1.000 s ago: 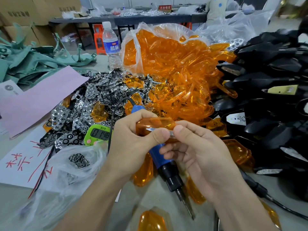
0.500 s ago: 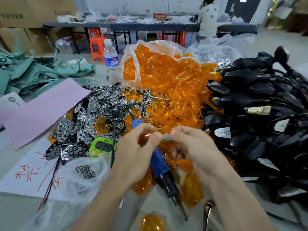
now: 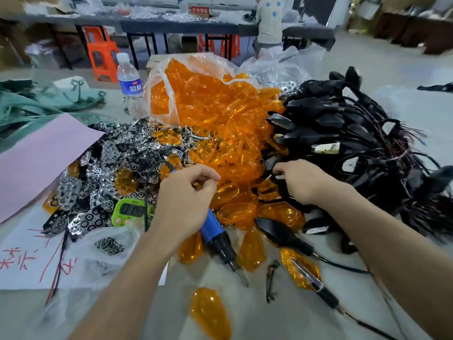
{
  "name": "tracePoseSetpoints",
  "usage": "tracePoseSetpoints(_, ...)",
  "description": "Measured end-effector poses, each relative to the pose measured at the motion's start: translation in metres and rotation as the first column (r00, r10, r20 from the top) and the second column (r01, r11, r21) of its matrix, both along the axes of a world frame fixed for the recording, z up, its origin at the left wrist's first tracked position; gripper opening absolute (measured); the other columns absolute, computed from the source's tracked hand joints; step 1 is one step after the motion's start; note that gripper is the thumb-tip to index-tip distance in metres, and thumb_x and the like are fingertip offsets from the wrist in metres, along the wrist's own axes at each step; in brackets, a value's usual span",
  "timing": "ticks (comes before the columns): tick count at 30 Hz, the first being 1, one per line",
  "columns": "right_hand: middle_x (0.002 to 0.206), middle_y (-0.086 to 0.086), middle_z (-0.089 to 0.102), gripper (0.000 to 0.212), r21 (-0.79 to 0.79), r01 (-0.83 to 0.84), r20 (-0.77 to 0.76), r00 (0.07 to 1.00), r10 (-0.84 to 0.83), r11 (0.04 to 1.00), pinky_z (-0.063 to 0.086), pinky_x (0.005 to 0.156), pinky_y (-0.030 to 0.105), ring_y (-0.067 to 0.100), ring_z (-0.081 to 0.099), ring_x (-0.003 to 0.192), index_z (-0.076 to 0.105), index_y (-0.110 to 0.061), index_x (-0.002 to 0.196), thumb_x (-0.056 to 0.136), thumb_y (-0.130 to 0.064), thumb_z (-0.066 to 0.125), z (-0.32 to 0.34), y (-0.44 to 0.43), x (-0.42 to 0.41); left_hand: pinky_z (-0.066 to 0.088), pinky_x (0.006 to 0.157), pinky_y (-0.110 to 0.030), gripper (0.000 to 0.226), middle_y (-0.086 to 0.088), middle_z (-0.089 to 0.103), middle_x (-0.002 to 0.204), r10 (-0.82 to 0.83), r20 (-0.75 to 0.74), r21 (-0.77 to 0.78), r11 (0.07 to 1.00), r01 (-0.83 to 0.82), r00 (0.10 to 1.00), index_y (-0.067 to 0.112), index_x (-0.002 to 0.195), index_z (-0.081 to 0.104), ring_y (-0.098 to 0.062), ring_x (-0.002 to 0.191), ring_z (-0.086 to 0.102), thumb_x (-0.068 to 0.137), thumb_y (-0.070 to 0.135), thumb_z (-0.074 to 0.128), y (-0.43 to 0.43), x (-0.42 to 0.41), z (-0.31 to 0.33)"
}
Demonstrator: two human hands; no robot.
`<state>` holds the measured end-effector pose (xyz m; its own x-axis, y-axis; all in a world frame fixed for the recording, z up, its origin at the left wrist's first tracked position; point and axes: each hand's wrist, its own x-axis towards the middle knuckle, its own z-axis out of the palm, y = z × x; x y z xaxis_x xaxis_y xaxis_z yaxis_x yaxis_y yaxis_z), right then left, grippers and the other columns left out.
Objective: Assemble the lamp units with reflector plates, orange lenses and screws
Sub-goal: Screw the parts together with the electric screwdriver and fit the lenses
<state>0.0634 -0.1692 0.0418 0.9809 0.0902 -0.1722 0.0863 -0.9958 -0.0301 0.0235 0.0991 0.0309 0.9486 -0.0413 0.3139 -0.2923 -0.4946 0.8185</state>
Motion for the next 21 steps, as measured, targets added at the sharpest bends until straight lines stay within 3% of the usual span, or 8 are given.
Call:
tracePoseSetpoints(4, 0.108, 0.002, 0.057, 0.04, -0.067, -0.09, 0.063, 0.994, 0.095, 0.994, 0.03, 0.054, 0.017, 0.016, 0.051, 0.078, 0.066, -0.018, 0.128, 0.09, -0.004, 0.065, -0.007, -0.007, 0.007, 0.052, 0.058, -0.024, 0.027, 0.026, 0.07, 0.084, -0.104, -0.001, 0.066, 0.992, 0.104, 0.995, 0.038, 0.082, 0.073, -0.012, 0.069, 0.065, 0.092, 0.015, 0.068, -0.026, -0.009, 0.011)
tracePoseSetpoints(9, 0.081, -0.004, 0.064, 0.043, 0.115, 0.033, 0.161, 0.986, -0.051, 0.993, 0.042, 0.058, 0.023, 0.01, 0.057, 0.064, 0.068, -0.019, 0.131, 0.088, -0.016, 0.074, 0.029, -0.008, 0.015, 0.047, 0.061, -0.013, 0.02, 0.019, 0.07, 0.081, -0.153, -0.03, 0.187, 0.97, 0.156, 0.988, 0.036, 0.088, 0.075, 0.0, 0.077, 0.063, 0.094, 0.018, 0.068, -0.042, -0.011, 0.02)
tracePoseSetpoints(12, 0.084, -0.004, 0.069, 0.043, 0.306, 0.057, 0.242, 0.961, -0.136, 0.95, 0.044, 0.06, 0.018, 0.008, 0.061, 0.067, 0.07, -0.019, 0.128, 0.086, -0.016, 0.079, 0.06, -0.016, 0.017, 0.052, 0.077, -0.011, 0.021, 0.02, 0.07, 0.102, -0.164, -0.056, 0.146, 0.974, 0.171, 0.985, 0.032, 0.114, 0.075, 0.007, 0.087, 0.063, 0.096, 0.023, 0.069, -0.056, -0.003, 0.024)
tracePoseSetpoints(14, 0.079, -0.002, 0.069, 0.035, 0.348, 0.049, 0.343, 0.923, -0.175, 0.936, 0.041, 0.055, 0.011, 0.004, 0.057, 0.063, 0.075, -0.017, 0.118, 0.084, -0.018, 0.081, 0.08, -0.025, 0.013, 0.054, 0.087, -0.017, 0.044, 0.019, 0.064, 0.124, -0.205, -0.052, 0.123, 0.97, 0.21, 0.977, 0.03, 0.14, 0.06, 0.006, 0.102, 0.062, 0.097, 0.03, 0.069, -0.071, 0.007, 0.028)
tracePoseSetpoints(16, 0.084, 0.003, 0.07, 0.035, 0.37, 0.025, 0.42, 0.887, -0.191, 0.929, 0.048, 0.068, 0.022, 0.017, 0.063, 0.073, 0.077, -0.017, 0.114, 0.08, -0.019, 0.084, 0.097, -0.03, 0.006, 0.054, 0.092, -0.024, 0.061, 0.014, 0.055, 0.14, -0.276, -0.07, 0.061, 0.958, 0.28, 0.959, 0.031, 0.153, 0.043, -0.001, 0.116, 0.058, 0.097, 0.032, 0.068, -0.092, 0.022, 0.036)
tracePoseSetpoints(18, 0.085, 0.006, 0.073, 0.024, 0.456, -0.084, 0.453, 0.879, -0.15, 0.886, 0.052, 0.076, 0.027, 0.021, 0.067, 0.079, 0.079, -0.018, 0.1, 0.077, -0.019, 0.084, 0.114, -0.019, -0.001, 0.054, 0.099, -0.033, 0.064, 0.012, 0.057, 0.138, -0.334, -0.094, -0.032, 0.943, 0.332, 0.938, 0.028, 0.152, 0.04, -0.006, 0.119, 0.059, 0.095, 0.025, 0.07, -0.119, 0.036, 0.046)
tracePoseSetpoints(20, 0.074, -0.003, 0.07, 0.009, 0.476, -0.187, 0.491, 0.867, -0.083, 0.859, 0.044, 0.061, 0.01, 0.005, 0.062, 0.065, 0.072, -0.026, 0.077, 0.077, -0.022, 0.081, 0.127, 0.004, 0.0, 0.056, 0.098, -0.046, 0.051, 0.001, 0.068, 0.126, -0.314, -0.093, -0.233, 0.929, 0.286, 0.945, 0.017, 0.138, 0.051, -0.017, 0.111, 0.067, 0.091, 0.013, 0.072, -0.144, 0.046, 0.059)
tracePoseSetpoints(21, 0.069, -0.009, 0.065, 0.017, 0.44, -0.207, 0.502, 0.864, -0.048, 0.874, 0.04, 0.056, 0.005, -0.001, 0.058, 0.061, 0.066, -0.031, 0.07, 0.077, -0.024, 0.08, 0.135, 0.016, 0.002, 0.057, 0.094, -0.051, 0.042, -0.004, 0.071, 0.118, -0.273, -0.059, -0.365, 0.901, 0.234, 0.96, 0.012, 0.13, 0.057, -0.021, 0.107, 0.069, 0.091, 0.007, 0.07, -0.151, 0.049, 0.064)
